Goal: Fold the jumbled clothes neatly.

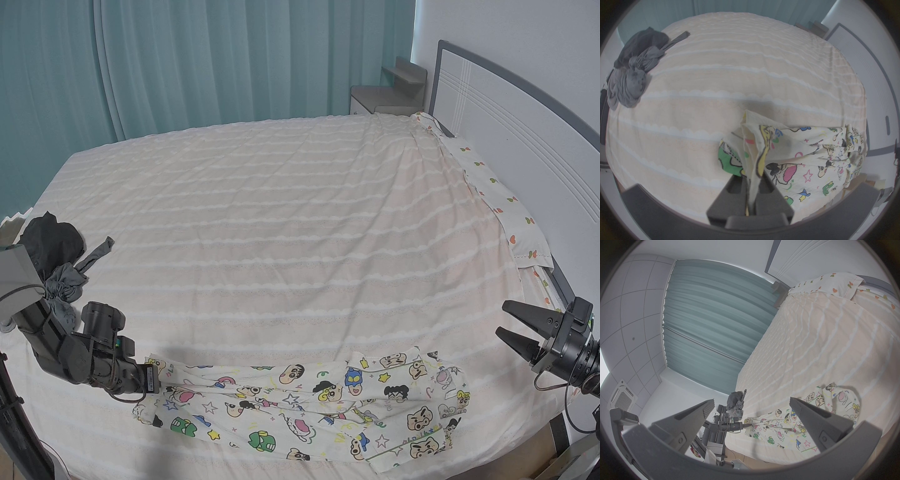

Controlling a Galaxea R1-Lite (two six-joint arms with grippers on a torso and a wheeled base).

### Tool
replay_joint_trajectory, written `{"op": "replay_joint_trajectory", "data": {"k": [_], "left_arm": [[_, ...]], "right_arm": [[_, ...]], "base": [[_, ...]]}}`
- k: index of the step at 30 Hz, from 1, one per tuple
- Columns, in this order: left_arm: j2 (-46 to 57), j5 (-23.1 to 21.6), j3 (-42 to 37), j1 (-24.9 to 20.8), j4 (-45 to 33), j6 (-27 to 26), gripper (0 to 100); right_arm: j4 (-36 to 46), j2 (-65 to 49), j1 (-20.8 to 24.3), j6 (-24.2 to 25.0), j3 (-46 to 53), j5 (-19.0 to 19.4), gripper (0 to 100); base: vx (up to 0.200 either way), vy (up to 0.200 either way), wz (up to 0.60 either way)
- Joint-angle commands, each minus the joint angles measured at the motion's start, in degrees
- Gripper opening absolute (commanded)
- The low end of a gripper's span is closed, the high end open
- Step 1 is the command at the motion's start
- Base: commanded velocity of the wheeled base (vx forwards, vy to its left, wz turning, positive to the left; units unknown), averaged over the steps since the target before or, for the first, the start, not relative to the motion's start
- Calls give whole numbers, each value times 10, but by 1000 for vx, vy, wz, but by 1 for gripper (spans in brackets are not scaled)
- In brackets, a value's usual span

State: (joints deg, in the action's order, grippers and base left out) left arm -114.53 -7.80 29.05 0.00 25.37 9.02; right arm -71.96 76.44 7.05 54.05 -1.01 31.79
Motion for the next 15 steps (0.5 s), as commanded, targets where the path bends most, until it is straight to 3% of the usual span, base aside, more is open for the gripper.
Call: {"op": "replay_joint_trajectory", "data": {"k": [1, 6, 8, 11, 12, 15], "left_arm": [[19, -45, -4, 80, -10, -6, 0], [26, -87, -1, 171, -12, -29, 0], [24, -115, 0, 229, -12, -59, 0], [20, -141, 2, 266, -12, -63, 0], [19, -159, 7, 306, -12, -66, 0], [17, -176, 22, 351, -13, -66, 0]], "right_arm": [[0, -1, 0, 0, 10, 0, 100], [0, 0, 0, 0, 10, 0, 100], [1, 1, 1, 0, 10, 0, 100], [1, 1, 0, 1, 10, 0, 100], [1, 1, 0, 0, 10, 0, 100], [2, 1, 0, 0, 10, 0, 100]], "base": [[0, 0, 0], [0, 0, 0], [0, 0, 0], [0, 0, 0], [0, 0, 0], [0, 0, 0]]}}
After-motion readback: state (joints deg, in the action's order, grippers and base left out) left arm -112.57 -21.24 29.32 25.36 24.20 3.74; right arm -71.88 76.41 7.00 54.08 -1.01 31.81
